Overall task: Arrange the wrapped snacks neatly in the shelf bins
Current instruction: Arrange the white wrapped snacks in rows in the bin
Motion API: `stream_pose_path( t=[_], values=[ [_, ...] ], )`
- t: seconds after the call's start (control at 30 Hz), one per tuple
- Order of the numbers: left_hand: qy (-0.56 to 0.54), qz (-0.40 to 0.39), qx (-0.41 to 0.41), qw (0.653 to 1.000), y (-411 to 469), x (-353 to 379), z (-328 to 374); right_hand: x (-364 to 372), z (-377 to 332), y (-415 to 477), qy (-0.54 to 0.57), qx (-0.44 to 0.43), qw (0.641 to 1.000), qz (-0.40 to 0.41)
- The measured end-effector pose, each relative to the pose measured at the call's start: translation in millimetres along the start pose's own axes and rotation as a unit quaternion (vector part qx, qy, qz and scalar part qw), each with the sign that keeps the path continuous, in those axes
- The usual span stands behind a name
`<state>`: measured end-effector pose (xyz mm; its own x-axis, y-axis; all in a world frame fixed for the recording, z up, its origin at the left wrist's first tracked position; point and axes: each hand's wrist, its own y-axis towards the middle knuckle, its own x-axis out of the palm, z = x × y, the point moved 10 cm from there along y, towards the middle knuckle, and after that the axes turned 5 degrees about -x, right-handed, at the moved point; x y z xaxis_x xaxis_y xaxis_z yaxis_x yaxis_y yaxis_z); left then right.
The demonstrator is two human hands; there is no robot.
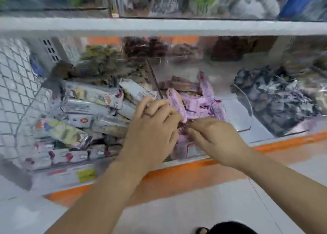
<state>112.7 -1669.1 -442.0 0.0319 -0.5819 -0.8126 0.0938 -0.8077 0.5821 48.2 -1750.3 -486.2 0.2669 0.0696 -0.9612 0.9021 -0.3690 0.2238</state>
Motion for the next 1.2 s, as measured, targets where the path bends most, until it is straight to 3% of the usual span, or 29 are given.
stream_pose_path(
  t=[0.13, 0.4, 0.53, 0.7, 0.97, 1.2],
  values=[
    [0.041, -0.031, -0.033, 0.998, -12.6, -0.4, 6.8, -1.7, -6.1, -6.8, -0.027, 0.000, 0.999, 0.024],
    [0.070, -0.128, -0.069, 0.987, -38.3, -24.6, 28.0, -2.8, -11.1, -22.4, 0.002, 0.008, 0.997, -0.079],
    [0.053, -0.169, -0.137, 0.975, -57.0, -35.2, 15.7, -6.2, -15.1, -19.1, 0.021, 0.013, 0.994, -0.102],
    [0.057, -0.171, -0.204, 0.962, -78.5, -53.5, -3.2, -20.4, -36.5, -16.9, 0.095, 0.004, 0.994, -0.053],
    [0.034, -0.108, -0.247, 0.962, -84.4, -83.6, -38.7, -53.4, -91.3, -3.6, 0.129, -0.040, 0.988, 0.071],
    [0.007, -0.010, -0.317, 0.948, -115.0, -105.4, -105.8, -43.4, -137.8, 34.2, 0.065, -0.083, 0.988, 0.117]
  ],
)
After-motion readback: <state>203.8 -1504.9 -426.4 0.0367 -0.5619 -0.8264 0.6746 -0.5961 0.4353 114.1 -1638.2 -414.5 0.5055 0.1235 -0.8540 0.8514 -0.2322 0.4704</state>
